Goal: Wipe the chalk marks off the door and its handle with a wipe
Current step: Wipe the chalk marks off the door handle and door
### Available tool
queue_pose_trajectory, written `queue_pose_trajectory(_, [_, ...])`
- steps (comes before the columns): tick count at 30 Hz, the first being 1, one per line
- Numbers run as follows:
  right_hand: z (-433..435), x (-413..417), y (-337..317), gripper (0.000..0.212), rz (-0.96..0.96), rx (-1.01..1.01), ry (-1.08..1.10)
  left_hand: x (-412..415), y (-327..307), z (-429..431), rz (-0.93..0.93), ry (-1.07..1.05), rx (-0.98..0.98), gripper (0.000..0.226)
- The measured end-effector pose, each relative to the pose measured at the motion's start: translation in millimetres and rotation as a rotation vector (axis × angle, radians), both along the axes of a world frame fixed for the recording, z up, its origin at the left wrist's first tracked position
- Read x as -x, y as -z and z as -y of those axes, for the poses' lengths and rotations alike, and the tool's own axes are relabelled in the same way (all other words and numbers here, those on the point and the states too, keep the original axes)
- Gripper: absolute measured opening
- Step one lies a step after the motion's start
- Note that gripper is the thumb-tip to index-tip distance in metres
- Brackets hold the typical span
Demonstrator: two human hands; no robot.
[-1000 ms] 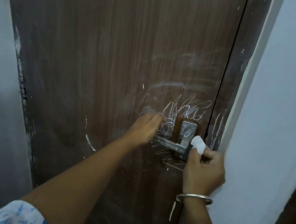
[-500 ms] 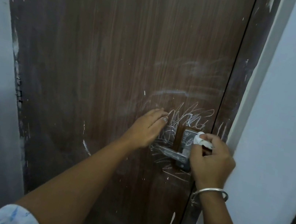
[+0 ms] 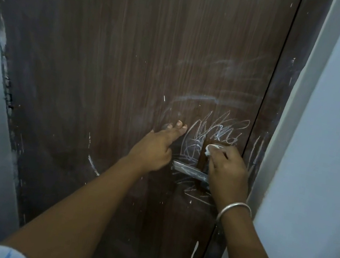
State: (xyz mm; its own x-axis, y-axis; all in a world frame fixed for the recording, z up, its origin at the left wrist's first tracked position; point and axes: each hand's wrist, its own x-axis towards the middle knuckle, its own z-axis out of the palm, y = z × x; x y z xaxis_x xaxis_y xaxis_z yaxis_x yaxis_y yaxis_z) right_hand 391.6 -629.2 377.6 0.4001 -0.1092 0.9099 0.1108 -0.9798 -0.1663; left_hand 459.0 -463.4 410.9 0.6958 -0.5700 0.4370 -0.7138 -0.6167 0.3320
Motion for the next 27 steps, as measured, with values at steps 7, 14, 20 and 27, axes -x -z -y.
queue_pose_trajectory(7, [-4,3,1,0.012,0.137,-0.118,0.128,-3,-2,0,-0.009,-0.006,-0.115,0.078])
queue_pose_trajectory(14, [-3,1,-3,0.013,0.108,-0.064,0.102,-2,2,2,-0.013,-0.031,-0.131,0.081])
queue_pose_trajectory(20, [-6,2,-4,0.011,0.111,-0.037,0.108,4,3,5,0.004,-0.102,-0.229,0.083])
queue_pose_trajectory(27, [8,12,-3,0.010,0.126,-0.118,0.163,10,-1,8,-0.046,-0.114,-0.250,0.082])
